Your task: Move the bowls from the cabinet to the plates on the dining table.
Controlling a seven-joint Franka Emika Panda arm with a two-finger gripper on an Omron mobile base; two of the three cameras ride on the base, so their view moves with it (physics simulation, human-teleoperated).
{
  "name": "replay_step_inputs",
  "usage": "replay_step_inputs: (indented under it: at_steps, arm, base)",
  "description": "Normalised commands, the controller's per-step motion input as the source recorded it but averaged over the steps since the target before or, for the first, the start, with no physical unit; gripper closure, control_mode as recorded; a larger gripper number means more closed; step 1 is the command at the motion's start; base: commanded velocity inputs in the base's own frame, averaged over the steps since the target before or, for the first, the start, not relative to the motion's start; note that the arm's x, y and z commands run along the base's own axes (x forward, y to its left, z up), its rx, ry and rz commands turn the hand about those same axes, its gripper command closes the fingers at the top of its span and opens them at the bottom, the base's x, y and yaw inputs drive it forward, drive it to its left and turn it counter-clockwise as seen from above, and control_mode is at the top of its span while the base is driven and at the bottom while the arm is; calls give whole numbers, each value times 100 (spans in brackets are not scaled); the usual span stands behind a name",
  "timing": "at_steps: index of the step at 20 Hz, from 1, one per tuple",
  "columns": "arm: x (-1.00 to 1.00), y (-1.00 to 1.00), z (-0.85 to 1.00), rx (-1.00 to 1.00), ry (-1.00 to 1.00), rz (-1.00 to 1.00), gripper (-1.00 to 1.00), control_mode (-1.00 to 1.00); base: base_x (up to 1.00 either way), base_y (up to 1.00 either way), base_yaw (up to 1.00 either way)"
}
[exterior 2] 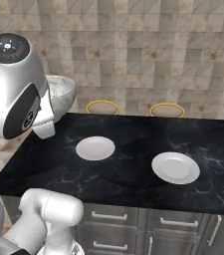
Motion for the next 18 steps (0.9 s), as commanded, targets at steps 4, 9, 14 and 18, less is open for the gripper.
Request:
replay_step_inputs:
  at_steps: [4,9,14,18]
  arm:
    - [0,0,0,0,0,0,100,100]
    - [0,0,0,0,0,0,100,100]
    - [0,0,0,0,0,0,100,100]
    - [0,0,0,0,0,0,100,-100]
  base:
    - [0,0,0]
    - [0,0,0]
    - [0,0,0]
    - [0,0,0]
